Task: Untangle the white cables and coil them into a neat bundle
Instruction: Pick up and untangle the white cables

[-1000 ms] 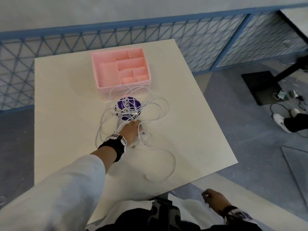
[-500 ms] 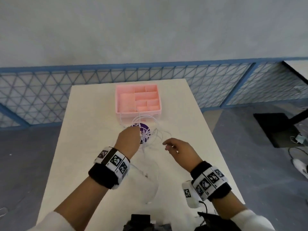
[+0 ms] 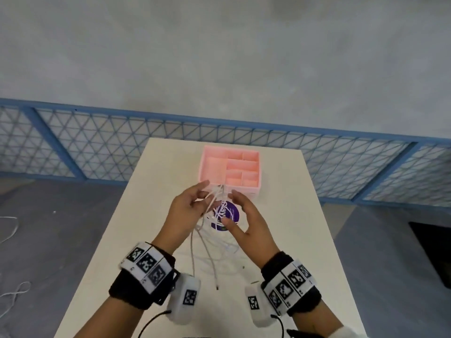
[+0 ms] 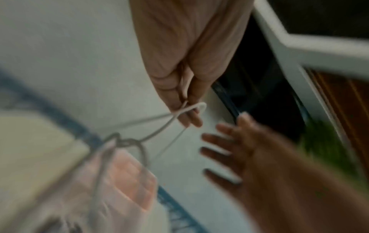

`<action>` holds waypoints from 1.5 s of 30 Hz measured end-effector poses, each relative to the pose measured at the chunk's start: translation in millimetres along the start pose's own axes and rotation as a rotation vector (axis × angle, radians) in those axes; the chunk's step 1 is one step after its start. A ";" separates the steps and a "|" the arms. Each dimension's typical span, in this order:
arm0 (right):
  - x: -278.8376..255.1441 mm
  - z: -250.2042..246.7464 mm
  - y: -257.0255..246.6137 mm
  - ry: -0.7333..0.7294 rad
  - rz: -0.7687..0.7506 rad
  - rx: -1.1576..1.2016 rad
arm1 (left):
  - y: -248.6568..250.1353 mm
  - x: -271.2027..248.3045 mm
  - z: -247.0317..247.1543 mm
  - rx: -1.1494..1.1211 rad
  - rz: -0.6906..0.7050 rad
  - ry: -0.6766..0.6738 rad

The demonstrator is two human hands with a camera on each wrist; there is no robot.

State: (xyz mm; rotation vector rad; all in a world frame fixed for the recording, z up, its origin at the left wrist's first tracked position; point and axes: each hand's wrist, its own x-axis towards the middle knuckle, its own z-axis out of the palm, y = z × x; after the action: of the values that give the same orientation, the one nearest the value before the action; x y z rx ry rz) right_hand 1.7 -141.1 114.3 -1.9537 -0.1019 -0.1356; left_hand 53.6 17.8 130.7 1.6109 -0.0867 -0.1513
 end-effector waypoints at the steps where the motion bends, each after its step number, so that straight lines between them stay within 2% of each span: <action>1: 0.5 1.9 -1.6 -0.024 0.026 0.046 | 2.8 -3.8 2.0 -0.062 -0.039 -0.047; 3: 1.8 5.9 -2.5 -0.061 0.070 0.113 | 6.1 -9.7 6.2 -0.030 -0.036 -0.127; 4: 2.3 7.1 -1.3 -0.072 0.086 0.136 | 6.6 -10.4 7.7 0.024 -0.025 -0.125; 6: 2.2 7.0 2.4 -0.069 0.090 0.126 | 2.8 -8.4 7.7 0.095 -0.034 -0.059; 9: 1.8 1.2 6.8 -0.053 0.039 -0.033 | -0.1 -8.4 4.0 0.065 -0.112 0.008; 10: 1.6 -0.6 6.4 -0.067 0.017 -0.085 | -0.1 -9.6 2.7 0.046 -0.133 -0.020; 13: 1.5 -5.1 3.6 -0.064 -0.032 -0.155 | 2.6 -14.1 1.7 0.024 -0.198 -0.214; 17: 3.8 -12.7 -1.5 0.038 0.070 0.038 | 0.0 -15.8 3.2 0.126 -0.191 -0.383; 20: 4.4 -13.8 -6.1 0.027 0.152 0.271 | 0.6 -16.9 4.8 -0.028 -0.239 -0.379; 22: 7.2 -11.9 -9.2 0.045 0.155 0.352 | 1.4 -16.2 8.9 -0.125 -0.268 -0.385; 24: 10.3 -20.7 -13.0 0.092 0.128 0.379 | 3.2 -14.0 20.3 -0.188 -0.255 -0.340; 26: 13.1 -27.8 -16.3 0.144 0.088 0.387 | -3.5 -10.4 18.2 -0.180 -0.252 -0.159; 28: 15.9 -43.5 -23.5 0.227 0.024 0.396 | -13.4 -2.3 8.3 0.020 -0.191 0.057; 30: 16.4 -62.2 -37.0 0.279 -0.034 0.428 | -14.2 -1.4 -2.2 0.238 -0.113 0.096; 32: 17.1 -82.5 -52.8 0.293 -0.096 0.502 | 2.5 -2.0 7.4 0.316 0.022 -0.037; 35: 17.1 -76.7 -70.2 0.209 -0.098 0.619 | 25.9 -9.7 31.1 0.358 0.145 -0.349; 37: 16.9 -65.4 -69.6 0.186 -0.119 0.598 | 35.5 -12.1 47.8 0.249 0.150 -0.431; 39: 17.5 -58.8 -61.9 0.214 -0.158 0.464 | 43.2 -12.6 58.0 0.101 0.110 -0.385; 42: 11.5 -44.6 -53.0 0.197 -0.143 0.301 | 42.0 -10.2 63.2 0.036 0.063 -0.291; 45: 1.1 -22.9 -44.2 0.233 -0.160 0.059 | 42.8 -12.4 63.2 -0.243 -0.028 -0.232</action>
State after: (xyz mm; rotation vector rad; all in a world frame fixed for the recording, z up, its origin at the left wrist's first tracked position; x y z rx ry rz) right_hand -4.3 -145.7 163.5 -1.8557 -0.1068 -0.4586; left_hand 33.4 -44.8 171.4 1.3473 -0.2167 -0.3566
